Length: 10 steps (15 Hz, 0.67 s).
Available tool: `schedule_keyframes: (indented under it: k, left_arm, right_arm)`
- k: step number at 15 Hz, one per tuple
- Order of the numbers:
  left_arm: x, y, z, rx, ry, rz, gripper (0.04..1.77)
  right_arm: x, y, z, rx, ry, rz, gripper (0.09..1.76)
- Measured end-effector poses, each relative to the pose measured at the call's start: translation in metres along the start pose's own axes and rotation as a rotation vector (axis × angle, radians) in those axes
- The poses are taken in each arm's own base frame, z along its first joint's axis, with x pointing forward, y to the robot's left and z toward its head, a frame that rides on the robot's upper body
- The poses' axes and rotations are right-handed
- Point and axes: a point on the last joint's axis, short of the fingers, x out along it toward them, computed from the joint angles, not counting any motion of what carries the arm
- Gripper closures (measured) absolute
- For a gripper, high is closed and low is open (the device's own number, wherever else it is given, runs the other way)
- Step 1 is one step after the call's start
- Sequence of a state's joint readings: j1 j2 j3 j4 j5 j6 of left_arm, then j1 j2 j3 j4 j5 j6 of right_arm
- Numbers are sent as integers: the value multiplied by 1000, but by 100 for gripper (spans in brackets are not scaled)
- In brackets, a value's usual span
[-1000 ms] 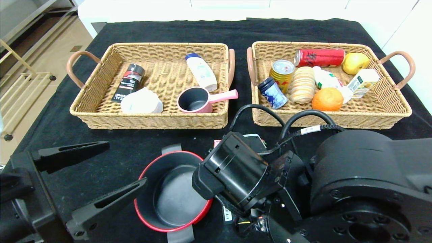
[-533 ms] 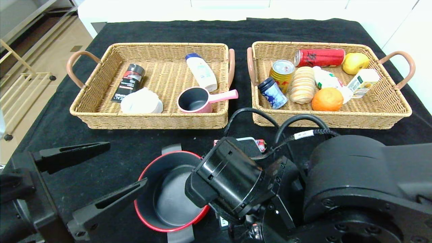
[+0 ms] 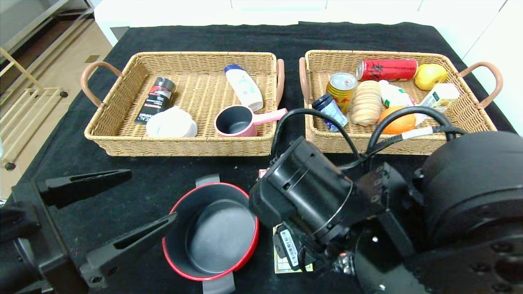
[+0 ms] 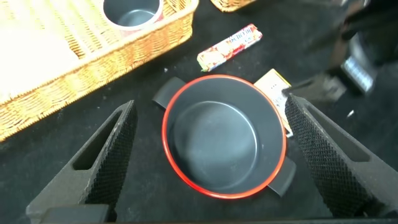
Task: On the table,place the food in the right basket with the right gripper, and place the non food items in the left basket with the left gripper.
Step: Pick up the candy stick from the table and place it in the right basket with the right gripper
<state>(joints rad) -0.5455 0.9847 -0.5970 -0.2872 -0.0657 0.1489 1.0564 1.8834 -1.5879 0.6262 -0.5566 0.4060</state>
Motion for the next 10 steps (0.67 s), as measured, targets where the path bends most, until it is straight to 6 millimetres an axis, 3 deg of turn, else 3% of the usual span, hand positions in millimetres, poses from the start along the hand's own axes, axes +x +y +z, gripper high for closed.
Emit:
schedule_keyframes:
  k: [4,10]
  left_arm:
    - [0,2,1,-2,-2,15,9]
    - [2,2,0,-3,10,15,9]
  right_arm:
    - [-14,-37,22,-199,-91,229,20]
    - [0,-87,36,-336,-198,330,17]
